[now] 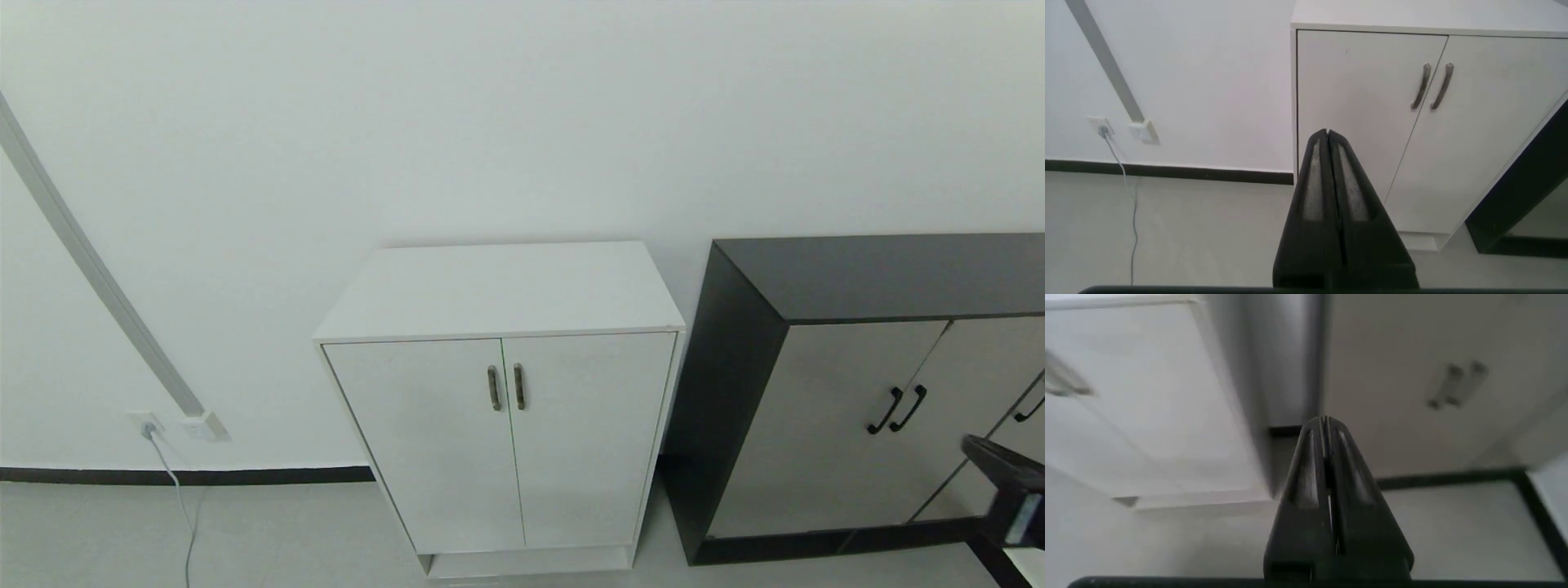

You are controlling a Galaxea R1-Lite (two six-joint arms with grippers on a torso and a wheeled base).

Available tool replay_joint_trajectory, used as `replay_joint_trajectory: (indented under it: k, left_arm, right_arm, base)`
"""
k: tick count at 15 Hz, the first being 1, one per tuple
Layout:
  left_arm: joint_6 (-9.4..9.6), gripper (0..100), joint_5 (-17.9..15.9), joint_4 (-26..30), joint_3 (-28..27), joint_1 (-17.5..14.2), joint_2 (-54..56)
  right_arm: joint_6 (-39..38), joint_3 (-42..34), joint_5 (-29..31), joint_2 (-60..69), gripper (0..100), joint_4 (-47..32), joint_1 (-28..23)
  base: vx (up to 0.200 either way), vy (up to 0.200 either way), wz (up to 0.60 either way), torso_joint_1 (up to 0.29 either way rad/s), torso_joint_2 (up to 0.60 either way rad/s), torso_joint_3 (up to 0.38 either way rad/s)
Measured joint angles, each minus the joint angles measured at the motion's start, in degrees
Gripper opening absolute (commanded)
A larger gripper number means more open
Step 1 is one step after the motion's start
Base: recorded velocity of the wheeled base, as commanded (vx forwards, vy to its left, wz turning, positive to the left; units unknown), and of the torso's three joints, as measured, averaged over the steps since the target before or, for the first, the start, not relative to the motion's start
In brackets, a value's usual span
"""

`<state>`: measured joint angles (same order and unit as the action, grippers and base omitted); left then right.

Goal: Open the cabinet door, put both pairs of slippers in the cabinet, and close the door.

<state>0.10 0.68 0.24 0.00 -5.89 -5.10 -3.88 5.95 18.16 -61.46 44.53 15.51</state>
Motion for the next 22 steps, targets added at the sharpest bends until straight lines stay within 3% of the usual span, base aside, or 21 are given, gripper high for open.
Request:
replay_joint_trajectory:
  k: [3, 5, 8, 14, 18, 22]
  left_arm:
    - [0.0, 0, -0.02, 0.02, 0.0, 0.05, 0.0]
    - [0.0, 0, 0.0, 0.0, 0.0, 0.0, 0.0]
    - [-0.02, 0, -0.02, 0.0, 0.0, 0.0, 0.02]
    - [0.04, 0, -0.02, 0.0, 0.0, 0.02, 0.0]
    - [-0.02, 0, -0.02, 0.02, 0.0, 0.02, 0.0]
    - [0.0, 0, -0.02, 0.02, 0.0, 0.02, 0.0]
  right_arm:
    - [1.41, -2.89, -1.28, 19.88, 0, -17.87, -2.95]
    - [2.16, -2.71, -5.11, 34.32, 0, -34.71, -3.39]
    - [2.71, -2.1, -10.4, 49.35, 0, -49.4, -3.0]
    - [5.16, -1.96, -9.13, 55.99, 0, -50.52, 4.23]
    - [7.4, -1.93, -2.02, 54.14, 0, -49.37, -3.41]
    - [7.49, -2.12, -3.56, 57.11, 0, -49.24, -14.03]
  base:
    - [0.0, 0.0, 0.0, 0.0, 0.0, 0.0]
    - [0.0, 0.0, 0.0, 0.0, 0.0, 0.0]
    - [0.0, 0.0, 0.0, 0.0, 0.0, 0.0]
    - [0.0, 0.0, 0.0, 0.0, 0.0, 0.0]
    - [0.0, 0.0, 0.0, 0.0, 0.0, 0.0]
    - [0.0, 0.0, 0.0, 0.0, 0.0, 0.0]
